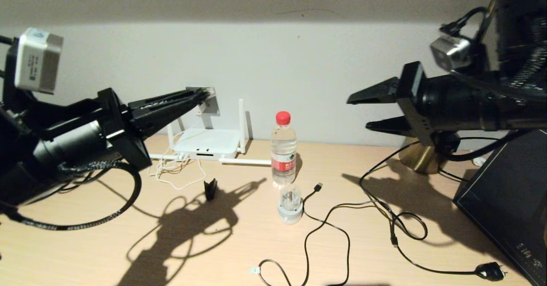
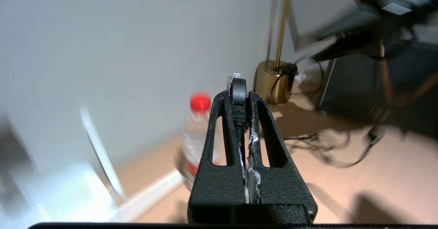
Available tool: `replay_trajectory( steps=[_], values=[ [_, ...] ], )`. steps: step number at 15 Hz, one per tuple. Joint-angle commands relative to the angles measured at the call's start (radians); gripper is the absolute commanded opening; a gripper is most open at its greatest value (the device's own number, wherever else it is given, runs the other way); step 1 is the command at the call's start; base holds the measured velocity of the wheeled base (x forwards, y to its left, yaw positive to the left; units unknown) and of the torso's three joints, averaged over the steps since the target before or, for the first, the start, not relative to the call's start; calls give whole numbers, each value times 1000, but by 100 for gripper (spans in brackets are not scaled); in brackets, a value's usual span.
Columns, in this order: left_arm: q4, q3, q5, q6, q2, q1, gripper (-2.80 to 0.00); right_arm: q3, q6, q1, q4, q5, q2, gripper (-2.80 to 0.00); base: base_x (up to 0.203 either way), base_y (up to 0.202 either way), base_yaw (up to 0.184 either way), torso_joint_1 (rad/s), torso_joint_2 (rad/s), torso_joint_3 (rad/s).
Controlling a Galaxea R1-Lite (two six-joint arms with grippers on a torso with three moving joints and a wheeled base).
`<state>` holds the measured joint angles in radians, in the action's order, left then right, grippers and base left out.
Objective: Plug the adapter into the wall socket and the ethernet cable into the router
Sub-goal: Hand it to the other hand, then align cable and router interface
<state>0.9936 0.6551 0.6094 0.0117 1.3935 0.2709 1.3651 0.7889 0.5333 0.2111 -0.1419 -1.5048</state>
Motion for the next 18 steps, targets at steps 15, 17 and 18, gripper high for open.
replay_trajectory(
  steps=[15,17,18],
  values=[
    [-1,-352,-192,-387,-108,5,-280,-738,-557,-503,20,457,962,-280,0,0,0,0,0,0],
    [1,-352,-241,-385,-50,2,-280,-849,-621,-531,16,465,1058,-280,0,0,0,0,0,0],
    [4,-349,-282,-382,-16,0,-280,-903,-667,-541,11,464,1120,-280,0,0,0,0,0,0]
  ],
)
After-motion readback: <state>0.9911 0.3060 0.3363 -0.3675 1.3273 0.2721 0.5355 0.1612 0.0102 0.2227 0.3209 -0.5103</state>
